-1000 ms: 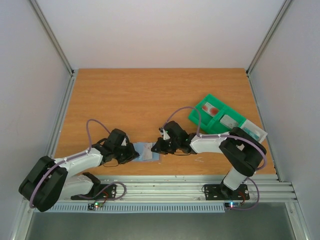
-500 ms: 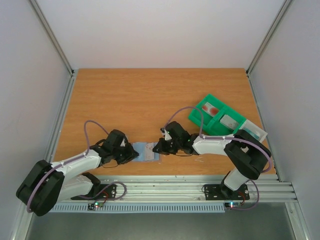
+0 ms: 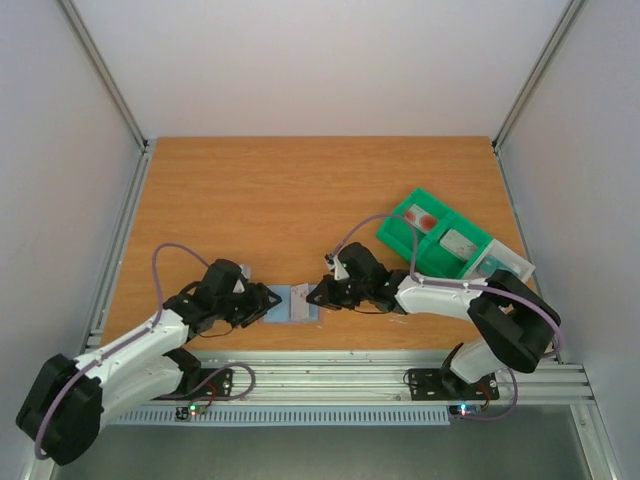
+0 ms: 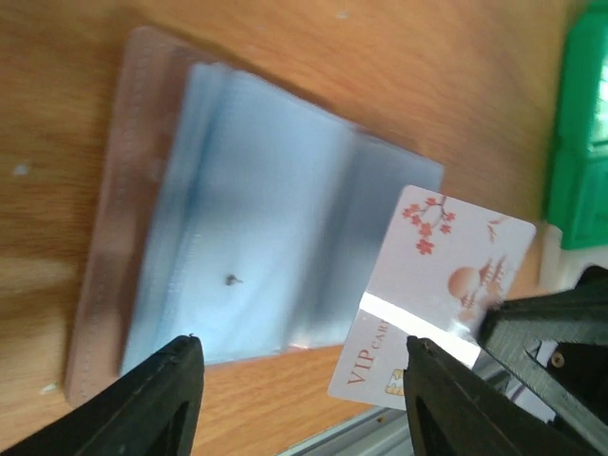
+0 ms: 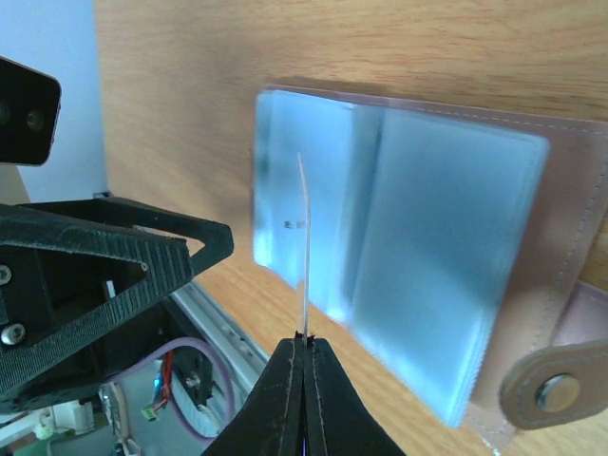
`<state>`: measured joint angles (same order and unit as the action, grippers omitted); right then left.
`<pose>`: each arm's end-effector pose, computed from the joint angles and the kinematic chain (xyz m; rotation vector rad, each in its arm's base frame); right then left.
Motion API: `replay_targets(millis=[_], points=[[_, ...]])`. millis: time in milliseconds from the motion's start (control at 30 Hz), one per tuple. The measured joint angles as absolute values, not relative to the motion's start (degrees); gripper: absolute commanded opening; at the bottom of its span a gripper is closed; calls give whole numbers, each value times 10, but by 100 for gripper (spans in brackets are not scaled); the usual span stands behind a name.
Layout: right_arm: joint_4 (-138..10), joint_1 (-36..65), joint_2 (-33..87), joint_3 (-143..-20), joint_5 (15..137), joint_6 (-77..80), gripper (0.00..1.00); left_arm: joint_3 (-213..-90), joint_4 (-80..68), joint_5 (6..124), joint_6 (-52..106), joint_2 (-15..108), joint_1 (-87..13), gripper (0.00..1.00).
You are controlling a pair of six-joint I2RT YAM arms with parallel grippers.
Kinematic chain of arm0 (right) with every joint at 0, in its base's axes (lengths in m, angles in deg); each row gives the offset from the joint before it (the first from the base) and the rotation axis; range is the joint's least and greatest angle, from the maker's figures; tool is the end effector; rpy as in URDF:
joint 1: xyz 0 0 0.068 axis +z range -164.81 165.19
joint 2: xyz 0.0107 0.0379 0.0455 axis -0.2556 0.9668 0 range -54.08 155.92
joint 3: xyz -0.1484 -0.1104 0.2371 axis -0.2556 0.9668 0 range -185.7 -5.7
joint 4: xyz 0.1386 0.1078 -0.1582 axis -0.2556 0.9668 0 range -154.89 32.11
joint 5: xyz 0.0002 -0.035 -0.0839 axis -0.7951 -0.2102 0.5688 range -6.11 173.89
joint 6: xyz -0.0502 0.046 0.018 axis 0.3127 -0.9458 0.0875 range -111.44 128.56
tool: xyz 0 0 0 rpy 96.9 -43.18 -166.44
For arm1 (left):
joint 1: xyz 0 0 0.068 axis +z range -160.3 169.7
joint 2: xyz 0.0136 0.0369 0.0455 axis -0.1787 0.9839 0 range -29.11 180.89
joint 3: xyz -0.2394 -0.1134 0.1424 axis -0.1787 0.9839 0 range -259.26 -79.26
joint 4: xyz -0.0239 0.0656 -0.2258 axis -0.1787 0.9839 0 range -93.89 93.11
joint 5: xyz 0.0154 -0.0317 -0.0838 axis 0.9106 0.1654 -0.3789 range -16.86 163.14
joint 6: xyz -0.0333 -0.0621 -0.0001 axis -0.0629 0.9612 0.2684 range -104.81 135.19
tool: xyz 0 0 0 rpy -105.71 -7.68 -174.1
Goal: Take the credit cards out of the card holder
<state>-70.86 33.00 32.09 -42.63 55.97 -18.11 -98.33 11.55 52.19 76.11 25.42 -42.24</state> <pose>0.1675 0.2251 0.1940 -0.7304 2.4353 1.1611 0.1104 -0.0932 0.1751 -0.5105 2.6930 -1.0523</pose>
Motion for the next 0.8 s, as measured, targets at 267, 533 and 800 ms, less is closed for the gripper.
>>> replay_targets(millis=[267,533,800], points=[[-755,330,266,-403,551,-223,1,-983,87,479,767,170,-422,70],[-852,327,212,-362,549,-275,1,-954,-30,434,807,125,-422,61],[-961,327,208,-323,542,-333,1,-928,-119,410,845,113,-422,25]])
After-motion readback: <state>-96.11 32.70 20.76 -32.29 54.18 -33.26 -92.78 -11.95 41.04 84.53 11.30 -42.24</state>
